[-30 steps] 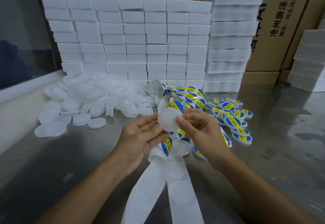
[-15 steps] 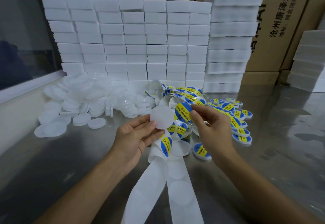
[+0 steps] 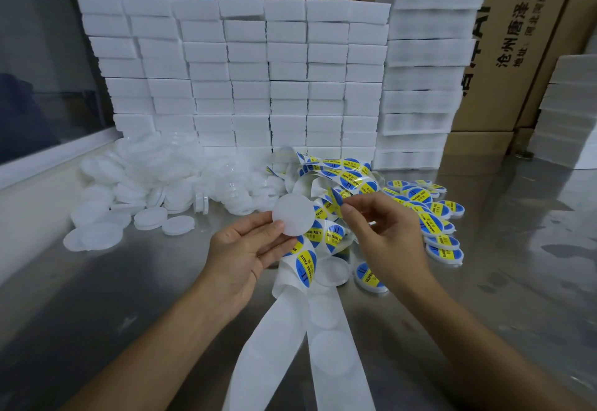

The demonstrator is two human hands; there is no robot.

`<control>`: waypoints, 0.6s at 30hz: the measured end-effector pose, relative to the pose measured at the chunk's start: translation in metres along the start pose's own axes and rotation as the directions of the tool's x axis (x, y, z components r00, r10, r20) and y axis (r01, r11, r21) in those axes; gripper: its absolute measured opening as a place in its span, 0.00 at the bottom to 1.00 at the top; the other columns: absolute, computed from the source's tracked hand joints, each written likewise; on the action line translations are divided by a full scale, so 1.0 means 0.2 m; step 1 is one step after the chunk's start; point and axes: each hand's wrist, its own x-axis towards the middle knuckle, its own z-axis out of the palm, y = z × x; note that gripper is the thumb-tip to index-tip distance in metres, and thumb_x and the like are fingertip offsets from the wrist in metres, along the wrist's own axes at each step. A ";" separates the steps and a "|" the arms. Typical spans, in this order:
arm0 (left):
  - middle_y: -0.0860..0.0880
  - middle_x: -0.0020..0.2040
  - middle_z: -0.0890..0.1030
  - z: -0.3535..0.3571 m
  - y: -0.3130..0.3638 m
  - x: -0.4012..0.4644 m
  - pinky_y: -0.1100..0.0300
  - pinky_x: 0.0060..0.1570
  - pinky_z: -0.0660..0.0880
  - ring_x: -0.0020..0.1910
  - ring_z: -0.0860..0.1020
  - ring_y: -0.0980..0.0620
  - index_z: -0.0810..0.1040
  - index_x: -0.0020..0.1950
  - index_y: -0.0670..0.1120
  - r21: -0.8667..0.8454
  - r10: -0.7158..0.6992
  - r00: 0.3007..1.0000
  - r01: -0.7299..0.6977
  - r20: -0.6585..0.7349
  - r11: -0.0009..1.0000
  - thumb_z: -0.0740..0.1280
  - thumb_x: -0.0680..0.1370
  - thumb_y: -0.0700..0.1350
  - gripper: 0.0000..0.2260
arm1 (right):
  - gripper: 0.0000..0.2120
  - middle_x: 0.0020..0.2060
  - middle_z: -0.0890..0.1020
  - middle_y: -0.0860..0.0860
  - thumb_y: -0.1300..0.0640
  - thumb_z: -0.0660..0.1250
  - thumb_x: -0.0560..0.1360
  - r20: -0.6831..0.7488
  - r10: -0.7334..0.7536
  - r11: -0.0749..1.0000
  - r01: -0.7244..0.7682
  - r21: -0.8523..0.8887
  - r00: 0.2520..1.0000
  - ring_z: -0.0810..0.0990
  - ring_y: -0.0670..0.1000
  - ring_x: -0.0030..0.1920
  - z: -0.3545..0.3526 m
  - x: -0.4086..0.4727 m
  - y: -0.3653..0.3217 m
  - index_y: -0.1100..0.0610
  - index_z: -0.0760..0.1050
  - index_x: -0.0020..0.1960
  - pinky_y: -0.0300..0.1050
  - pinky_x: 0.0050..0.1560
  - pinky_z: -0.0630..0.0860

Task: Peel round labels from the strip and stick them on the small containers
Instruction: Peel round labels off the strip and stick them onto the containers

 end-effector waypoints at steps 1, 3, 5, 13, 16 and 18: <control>0.39 0.46 0.85 0.00 0.00 0.00 0.58 0.40 0.81 0.44 0.85 0.41 0.80 0.52 0.36 0.004 0.003 1.000 -0.003 -0.003 1.000 0.71 0.65 0.37 0.16 | 0.04 0.37 0.84 0.47 0.63 0.71 0.75 0.013 0.018 0.998 -0.019 0.058 1.000 0.81 0.46 0.36 0.00 0.00 -0.01 0.55 0.82 0.44 0.38 0.36 0.76; 0.39 0.46 0.85 0.00 0.00 0.00 0.59 0.40 0.81 0.45 0.85 0.42 0.80 0.52 0.35 0.017 0.008 1.000 -0.008 -0.003 1.000 0.71 0.67 0.36 0.14 | 0.04 0.35 0.83 0.48 0.64 0.70 0.75 0.049 0.052 0.983 -0.059 0.172 0.997 0.80 0.47 0.32 0.00 0.00 -0.03 0.56 0.82 0.45 0.36 0.35 0.75; 0.38 0.46 0.85 0.00 -0.01 0.00 0.59 0.40 0.81 0.45 0.85 0.42 0.81 0.52 0.36 0.038 0.010 1.000 -0.010 0.002 0.999 0.70 0.70 0.34 0.11 | 0.05 0.33 0.83 0.48 0.64 0.70 0.75 0.102 0.098 0.953 -0.123 0.275 0.990 0.77 0.47 0.30 0.01 -0.01 -0.05 0.56 0.82 0.44 0.37 0.34 0.75; 0.38 0.49 0.85 0.01 -0.01 -0.02 0.57 0.44 0.81 0.49 0.84 0.42 0.85 0.48 0.39 0.082 -0.012 0.995 0.004 0.095 0.997 0.73 0.66 0.39 0.12 | 0.04 0.35 0.86 0.50 0.64 0.72 0.73 0.191 0.190 0.922 -0.242 0.303 0.963 0.79 0.44 0.30 0.04 -0.04 -0.06 0.57 0.83 0.45 0.35 0.34 0.77; 0.38 0.49 0.85 0.01 -0.01 -0.01 0.57 0.43 0.81 0.49 0.84 0.41 0.82 0.52 0.37 0.081 -0.018 0.995 0.011 0.096 0.997 0.74 0.65 0.39 0.16 | 0.04 0.36 0.86 0.50 0.63 0.73 0.72 0.187 0.197 0.932 -0.243 0.270 0.962 0.80 0.44 0.30 0.04 -0.04 -0.05 0.55 0.84 0.44 0.35 0.34 0.77; 0.38 0.49 0.85 0.01 -0.01 -0.02 0.58 0.42 0.81 0.49 0.84 0.42 0.82 0.53 0.37 0.083 -0.018 0.995 0.010 0.093 0.996 0.74 0.65 0.40 0.18 | 0.04 0.37 0.86 0.50 0.63 0.74 0.72 0.189 0.200 0.936 -0.245 0.254 0.961 0.80 0.44 0.31 0.04 -0.04 -0.05 0.54 0.84 0.44 0.35 0.34 0.77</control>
